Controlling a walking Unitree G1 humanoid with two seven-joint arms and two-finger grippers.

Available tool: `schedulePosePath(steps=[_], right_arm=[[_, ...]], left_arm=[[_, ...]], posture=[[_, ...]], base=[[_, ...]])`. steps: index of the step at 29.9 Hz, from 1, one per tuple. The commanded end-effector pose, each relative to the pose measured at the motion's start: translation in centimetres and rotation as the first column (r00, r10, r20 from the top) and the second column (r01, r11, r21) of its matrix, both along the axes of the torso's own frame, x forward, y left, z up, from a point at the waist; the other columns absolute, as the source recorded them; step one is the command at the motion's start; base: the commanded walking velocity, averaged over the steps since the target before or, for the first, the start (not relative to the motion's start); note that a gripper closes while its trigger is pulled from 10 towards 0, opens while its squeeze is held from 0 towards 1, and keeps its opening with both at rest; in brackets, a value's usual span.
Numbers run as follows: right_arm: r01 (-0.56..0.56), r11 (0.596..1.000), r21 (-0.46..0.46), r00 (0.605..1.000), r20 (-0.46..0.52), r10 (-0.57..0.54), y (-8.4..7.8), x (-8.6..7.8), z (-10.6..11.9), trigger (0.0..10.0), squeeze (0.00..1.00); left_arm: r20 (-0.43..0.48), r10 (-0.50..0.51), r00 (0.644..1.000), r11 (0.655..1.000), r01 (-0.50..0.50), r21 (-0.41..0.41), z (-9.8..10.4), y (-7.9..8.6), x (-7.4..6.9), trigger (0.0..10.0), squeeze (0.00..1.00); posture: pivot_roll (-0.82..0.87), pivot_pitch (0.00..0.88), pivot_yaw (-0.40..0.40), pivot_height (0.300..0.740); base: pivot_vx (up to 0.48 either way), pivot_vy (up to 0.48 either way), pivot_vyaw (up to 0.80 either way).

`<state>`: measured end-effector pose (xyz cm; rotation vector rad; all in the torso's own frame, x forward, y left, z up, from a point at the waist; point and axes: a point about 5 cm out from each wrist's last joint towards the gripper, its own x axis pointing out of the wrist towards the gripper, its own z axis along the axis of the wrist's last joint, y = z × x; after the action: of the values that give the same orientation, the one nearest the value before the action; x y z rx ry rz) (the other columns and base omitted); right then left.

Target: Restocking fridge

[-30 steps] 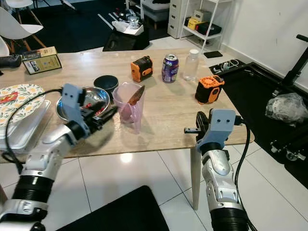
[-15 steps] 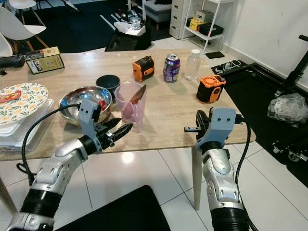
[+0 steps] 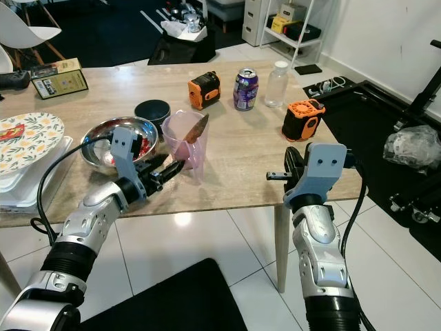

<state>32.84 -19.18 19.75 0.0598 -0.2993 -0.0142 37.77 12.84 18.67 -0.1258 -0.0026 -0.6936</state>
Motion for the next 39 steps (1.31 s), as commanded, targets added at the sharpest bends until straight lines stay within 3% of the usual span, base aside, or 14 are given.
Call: schedulePosePath(steps=[1,10,15,25,32,35,36,37,39], right_arm=[[0.010,1.000,0.004,1.000,-0.012,-0.010,-0.3,-0.4,-0.2,10.0,0.00],[0.024,1.000,0.007,1.000,-0.021,-0.024,-0.5,-0.9,-0.2,10.0,0.00],[0.031,0.999,0.007,0.999,-0.026,-0.031,-0.6,-1.1,-0.2,10.0,0.00],[0.012,1.000,0.007,0.999,-0.045,-0.011,-0.2,-0.9,-0.6,10.0,0.00],[-0.062,0.998,0.014,0.998,-0.019,0.062,1.4,-0.6,0.2,10.0,0.00],[-0.150,0.989,0.010,0.989,-0.018,0.150,2.7,-0.6,0.5,10.0,0.00],[-0.232,0.973,0.008,0.972,-0.031,0.232,4.1,-0.8,0.2,10.0,0.00],[-0.232,0.973,0.008,0.972,-0.031,0.232,4.1,-0.8,0.2,10.0,0.00],[-0.319,0.947,0.029,0.946,-0.061,0.320,5.8,-1.0,-0.6,10.0,0.00]], left_arm=[[0.008,-0.022,1.000,1.000,0.022,0.016,0.1,0.1,0.2,10.0,0.00],[0.043,-0.125,0.991,0.992,0.126,-0.008,1.6,-1.6,0.8,10.0,0.00],[0.075,-0.223,0.972,0.975,0.222,0.022,2.0,-2.7,0.3,10.0,0.00],[0.118,-0.211,0.970,0.977,0.210,0.026,2.0,-3.0,0.0,10.0,0.00],[0.116,-0.137,0.984,0.990,0.134,0.036,2.2,-2.5,1.2,10.0,0.00],[0.114,-0.125,0.986,0.992,0.120,0.048,2.5,-2.3,1.4,10.0,0.00],[0.125,-0.119,0.985,0.992,0.113,0.056,2.7,-1.9,1.3,10.0,0.00],[0.125,-0.119,0.985,0.992,0.113,0.056,2.7,-1.9,1.3,10.0,0.00],[0.166,-0.110,0.980,0.992,0.097,0.084,2.6,-1.3,0.4,10.0,0.00]], posture=[[-0.09,0.263,0.033,0.740],[-0.11,0.275,0.048,0.740],[-0.11,0.275,0.051,0.740],[-0.09,0.263,0.044,0.740],[-0.10,0.244,0.041,0.740],[-0.11,0.234,0.045,0.740],[-0.11,0.229,0.050,0.740],[-0.11,0.229,0.050,0.740],[-0.10,0.225,0.047,0.740]], base=[[0.000,0.000,0.00],[0.000,0.000,0.00],[0.000,0.000,0.00],[0.000,0.000,0.00],[0.000,0.000,0.00],[0.000,0.000,0.00],[0.000,0.000,0.00],[0.000,0.000,0.00],[0.000,0.000,0.00]])
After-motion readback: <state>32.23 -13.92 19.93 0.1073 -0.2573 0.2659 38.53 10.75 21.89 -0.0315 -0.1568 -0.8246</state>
